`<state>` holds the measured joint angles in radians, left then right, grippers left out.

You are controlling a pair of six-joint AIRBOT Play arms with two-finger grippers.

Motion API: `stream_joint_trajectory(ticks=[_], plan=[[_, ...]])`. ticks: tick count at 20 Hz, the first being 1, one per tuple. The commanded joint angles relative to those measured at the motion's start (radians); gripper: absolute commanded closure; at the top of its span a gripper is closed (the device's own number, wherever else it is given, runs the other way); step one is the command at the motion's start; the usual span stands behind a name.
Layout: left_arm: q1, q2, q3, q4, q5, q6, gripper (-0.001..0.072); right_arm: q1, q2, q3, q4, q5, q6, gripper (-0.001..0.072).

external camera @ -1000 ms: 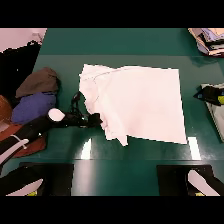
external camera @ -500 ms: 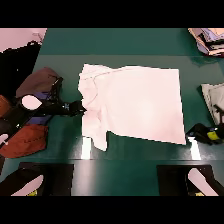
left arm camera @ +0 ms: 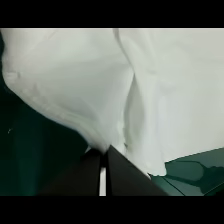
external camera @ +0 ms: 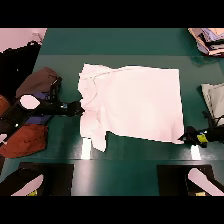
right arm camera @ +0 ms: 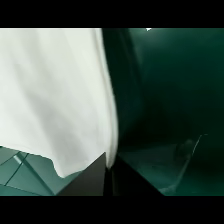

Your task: Fold the shirts.

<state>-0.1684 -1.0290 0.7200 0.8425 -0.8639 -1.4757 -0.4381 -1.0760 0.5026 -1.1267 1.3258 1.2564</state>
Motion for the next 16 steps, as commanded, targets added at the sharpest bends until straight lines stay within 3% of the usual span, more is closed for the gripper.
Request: stream_joint_trajectory(ticks=[1, 4, 8, 12, 16], plan=[[0.001, 0.002, 0.049, 0.060, -0.058, 0.014, 0.0687, 0.059, 0.028, 0.013, 0.011, -0.002, -0.020, 0.0700], [0.001, 0.002, 0.244, 0.187, -0.195, 0.008, 0.0687, 0.149, 0.140, 0.156, 0.011, 0.008, -0.002, 0.0701], [0.001, 0.002, 0.664, 0.308, -0.317, 0.009, 0.0687, 0.249, 0.253, 0.538, 0.010, -0.051, 0.061, 0.0700], [0.001, 0.002, 1.132, 0.404, -0.423, 0.008, 0.0686, 0.278, 0.256, 0.995, 0.000, -0.101, 0.062, 0.0701], [0.001, 0.019, 1.513, 0.420, -0.447, -0.021, 0.0687, 0.277, 0.201, 1.390, -0.063, -0.032, 0.063, 0.0700]])
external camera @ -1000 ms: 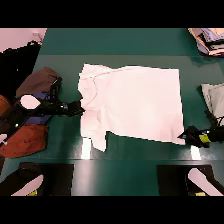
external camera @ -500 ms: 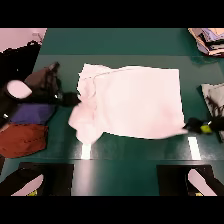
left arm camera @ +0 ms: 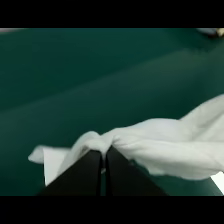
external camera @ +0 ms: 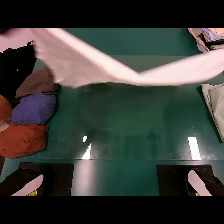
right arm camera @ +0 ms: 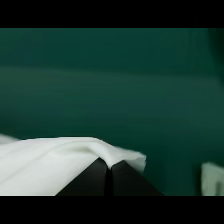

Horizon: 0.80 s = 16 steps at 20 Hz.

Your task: Fold the shirts.

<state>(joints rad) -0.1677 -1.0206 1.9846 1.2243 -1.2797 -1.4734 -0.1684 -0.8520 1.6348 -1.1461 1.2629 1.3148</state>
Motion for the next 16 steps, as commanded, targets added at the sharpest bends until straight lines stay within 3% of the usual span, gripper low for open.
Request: stream_joint_trajectory(ticks=[1, 4, 6, 11, 16], plan=[[0.000, 0.045, 0.263, 0.038, 0.004, -0.024, 0.0687, 0.007, -0.036, 0.340, -0.070, 0.058, 0.006, 0.0701], [0.000, 0.152, 0.256, 0.055, 0.160, -0.074, 0.0687, 0.008, -0.056, 0.504, -0.168, 0.103, 0.033, 0.0701], [0.000, 0.195, 0.256, 0.052, 0.222, -0.098, 0.0687, 0.007, -0.028, 0.502, -0.223, 0.093, 0.047, 0.0701], [0.000, 0.200, 0.100, 0.122, 0.166, -0.113, 0.0687, 0.006, 0.008, 0.320, -0.263, 0.101, 0.069, 0.0702], [0.000, 0.063, -0.286, 0.138, 0.111, -0.124, 0.0686, 0.054, -0.272, 0.313, -0.263, 0.366, 0.072, 0.0702]])
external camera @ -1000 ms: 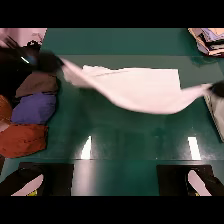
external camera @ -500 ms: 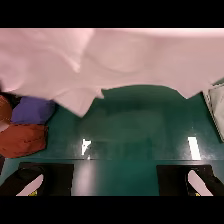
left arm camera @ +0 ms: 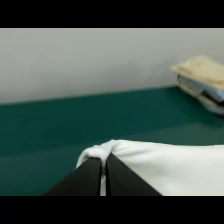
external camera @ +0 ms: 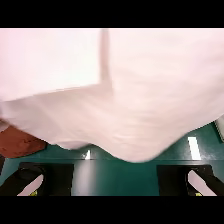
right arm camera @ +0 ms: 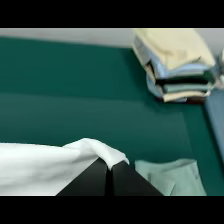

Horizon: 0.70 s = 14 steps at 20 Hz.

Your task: Fold the shirts.

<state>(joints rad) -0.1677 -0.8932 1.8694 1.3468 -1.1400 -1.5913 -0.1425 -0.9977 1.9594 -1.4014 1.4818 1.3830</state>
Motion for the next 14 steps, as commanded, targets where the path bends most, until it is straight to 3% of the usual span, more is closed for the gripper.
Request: stream_joint_trajectory(ticks=[1, 5, 8, 11, 14], plan=[[0.000, -0.116, -0.216, 0.015, -0.029, -0.006, 0.0686, 0.046, -0.198, -0.011, -0.008, 0.182, 0.004, 0.0702], [0.002, -0.384, -0.264, 0.016, 0.001, 0.002, 0.0686, 0.097, -0.493, -0.011, -0.008, 0.194, 0.004, 0.0702], [0.036, -0.570, -0.264, 0.003, 0.157, 0.001, 0.0686, 0.097, -0.692, -0.011, -0.008, 0.124, 0.004, 0.0702], [0.105, -0.682, -0.264, -0.103, 0.299, 0.003, 0.0686, 0.095, -0.803, -0.011, -0.005, -0.015, 0.003, 0.0701], [0.155, -0.713, -0.264, -0.185, 0.344, 0.080, 0.0686, 0.096, -0.829, -0.011, -0.005, -0.114, 0.003, 0.0702]])
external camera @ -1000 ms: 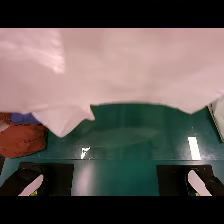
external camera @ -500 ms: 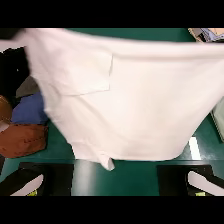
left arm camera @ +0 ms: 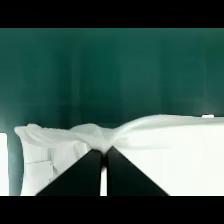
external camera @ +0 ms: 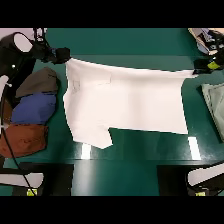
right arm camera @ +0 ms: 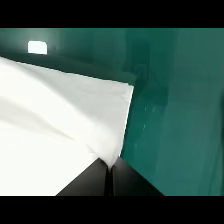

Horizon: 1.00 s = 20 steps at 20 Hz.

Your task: Fold the shirts.

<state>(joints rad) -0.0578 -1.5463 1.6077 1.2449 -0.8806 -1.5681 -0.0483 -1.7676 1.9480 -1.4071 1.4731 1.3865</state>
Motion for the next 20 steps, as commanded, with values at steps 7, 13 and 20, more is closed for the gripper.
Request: stream_joint_trajectory(ticks=[7, 13, 20], plan=[[0.078, -0.058, -0.109, -0.079, -0.208, 0.233, 0.0686, 0.005, 0.010, -0.145, 0.000, -0.066, -0.026, 0.0702], [0.078, -0.058, -0.282, -0.079, -0.060, 0.181, 0.0686, 0.016, 0.082, -0.413, 0.047, -0.202, -0.024, 0.0700], [0.124, 0.012, -0.263, -0.039, -0.332, 0.109, 0.0177, -0.035, 0.173, -0.422, 0.146, -0.135, -0.026, 0.0304]])
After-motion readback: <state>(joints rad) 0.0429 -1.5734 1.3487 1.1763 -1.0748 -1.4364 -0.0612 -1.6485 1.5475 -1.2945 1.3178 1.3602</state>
